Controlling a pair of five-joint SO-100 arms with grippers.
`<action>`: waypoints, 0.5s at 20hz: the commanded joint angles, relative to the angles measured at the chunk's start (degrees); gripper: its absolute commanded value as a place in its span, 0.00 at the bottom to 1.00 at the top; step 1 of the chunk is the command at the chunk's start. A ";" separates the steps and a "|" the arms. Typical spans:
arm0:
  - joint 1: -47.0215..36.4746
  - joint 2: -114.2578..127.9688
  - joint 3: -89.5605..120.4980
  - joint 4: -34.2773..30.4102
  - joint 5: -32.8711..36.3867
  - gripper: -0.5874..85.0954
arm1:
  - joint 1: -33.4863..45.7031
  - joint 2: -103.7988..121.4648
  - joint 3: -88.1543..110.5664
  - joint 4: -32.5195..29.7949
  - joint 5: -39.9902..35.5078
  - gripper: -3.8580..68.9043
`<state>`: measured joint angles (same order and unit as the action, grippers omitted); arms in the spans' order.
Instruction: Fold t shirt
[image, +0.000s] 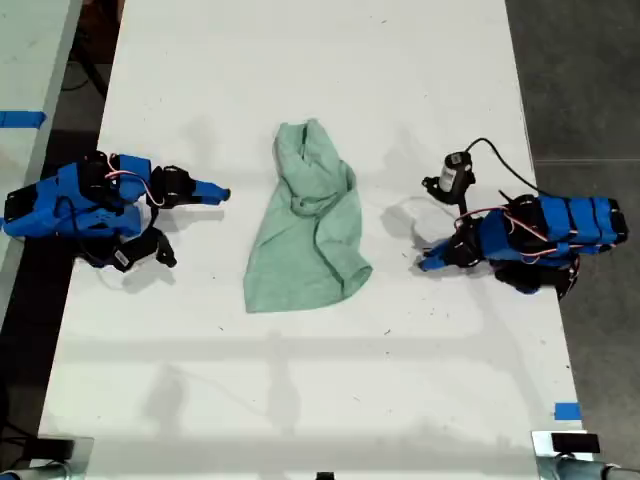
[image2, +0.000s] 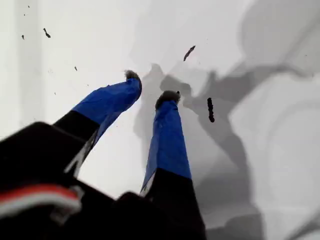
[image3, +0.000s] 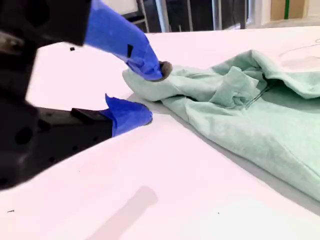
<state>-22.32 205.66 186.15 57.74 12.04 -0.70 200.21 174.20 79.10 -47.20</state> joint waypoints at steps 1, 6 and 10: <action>0.53 0.44 2.29 0.18 0.44 0.12 | -0.18 0.44 2.64 -0.09 -0.97 0.17; 0.53 0.44 2.29 0.18 0.53 0.12 | -0.18 0.44 2.64 -0.09 -0.97 0.16; 0.53 0.44 2.29 0.18 0.53 0.12 | -0.18 0.44 2.64 -0.09 -0.97 0.15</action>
<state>-22.32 205.66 186.15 57.74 12.13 -0.70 200.21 174.20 79.10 -47.20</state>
